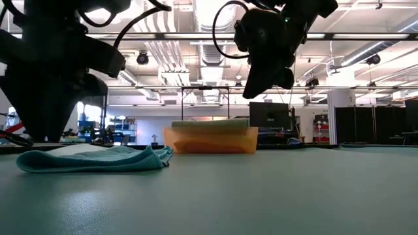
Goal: Fold microfiber towels
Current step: Fold the blue towel
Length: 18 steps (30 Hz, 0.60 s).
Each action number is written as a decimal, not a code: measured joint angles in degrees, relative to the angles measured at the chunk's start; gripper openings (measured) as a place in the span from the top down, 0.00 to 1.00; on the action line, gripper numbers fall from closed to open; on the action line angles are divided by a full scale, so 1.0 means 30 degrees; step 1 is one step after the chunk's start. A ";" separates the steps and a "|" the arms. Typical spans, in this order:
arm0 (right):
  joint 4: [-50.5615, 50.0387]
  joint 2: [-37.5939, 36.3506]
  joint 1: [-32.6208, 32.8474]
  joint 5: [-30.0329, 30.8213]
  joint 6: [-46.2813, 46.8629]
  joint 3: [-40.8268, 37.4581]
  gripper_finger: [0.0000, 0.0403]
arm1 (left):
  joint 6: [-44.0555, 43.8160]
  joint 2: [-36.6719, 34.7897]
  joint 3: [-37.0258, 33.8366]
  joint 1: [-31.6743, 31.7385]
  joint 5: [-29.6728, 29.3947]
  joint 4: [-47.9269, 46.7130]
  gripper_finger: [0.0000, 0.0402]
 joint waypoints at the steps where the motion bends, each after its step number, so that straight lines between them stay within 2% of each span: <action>1: 0.0136 0.0000 0.0000 -0.0376 -0.0142 0.0059 0.93 | 0.0000 -0.0003 0.0187 0.0014 -0.0041 -0.0577 0.72; 5: 0.0877 0.0002 0.0000 -0.1660 -0.1561 0.0228 0.83 | -0.0024 -0.0134 0.0781 -0.0029 -0.0074 -0.3098 0.63; 7: 0.1578 0.0005 0.0001 -0.1837 -0.2712 0.0228 0.77 | -0.0216 -0.0552 0.0792 -0.0413 -0.0203 -0.3053 0.61; 12: 0.3868 0.0666 0.0099 -0.2056 -0.6380 0.0221 0.65 | -0.1363 -0.1627 0.0374 -0.2376 -0.1693 -0.1328 0.60; 18: 0.7767 0.2527 0.0818 -0.3818 -0.9953 0.0243 0.59 | -0.2812 -0.1812 -0.0334 -0.4961 -0.3570 0.1240 0.60</action>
